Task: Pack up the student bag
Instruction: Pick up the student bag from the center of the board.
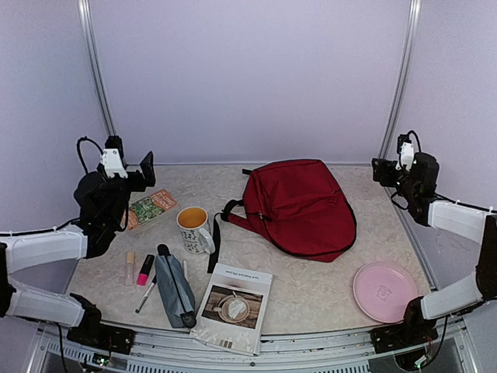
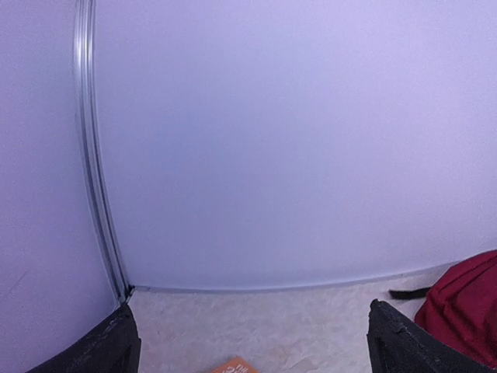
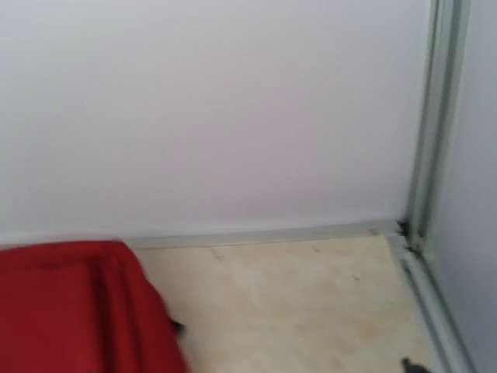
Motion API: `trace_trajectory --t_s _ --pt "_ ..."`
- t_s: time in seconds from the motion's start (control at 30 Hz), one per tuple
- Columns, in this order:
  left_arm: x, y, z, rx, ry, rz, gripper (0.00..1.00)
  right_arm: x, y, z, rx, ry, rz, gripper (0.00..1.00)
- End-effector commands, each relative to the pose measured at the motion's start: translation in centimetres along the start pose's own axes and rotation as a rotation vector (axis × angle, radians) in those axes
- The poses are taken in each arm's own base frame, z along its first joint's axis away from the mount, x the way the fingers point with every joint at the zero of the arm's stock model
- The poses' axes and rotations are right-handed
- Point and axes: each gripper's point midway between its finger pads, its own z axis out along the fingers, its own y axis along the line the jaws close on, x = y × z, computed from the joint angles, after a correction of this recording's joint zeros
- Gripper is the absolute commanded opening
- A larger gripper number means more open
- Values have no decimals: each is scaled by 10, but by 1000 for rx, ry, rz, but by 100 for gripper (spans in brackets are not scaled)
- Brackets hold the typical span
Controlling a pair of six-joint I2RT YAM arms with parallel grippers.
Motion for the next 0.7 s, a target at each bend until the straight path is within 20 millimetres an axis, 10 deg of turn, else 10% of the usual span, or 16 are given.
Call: trace_trajectory --t_s 0.0,0.2,0.5,0.67 --pt "-76 -29 -2 63 -48 40 99 80 14 -23 -22 422 247 90" --pt "-163 -108 -24 398 -103 18 99 136 50 -50 -78 629 352 100" --pt "-152 -211 -74 905 76 51 99 206 86 -59 -205 839 449 99" --pt "-148 -231 -103 1101 30 42 99 200 117 -54 -387 842 516 49"
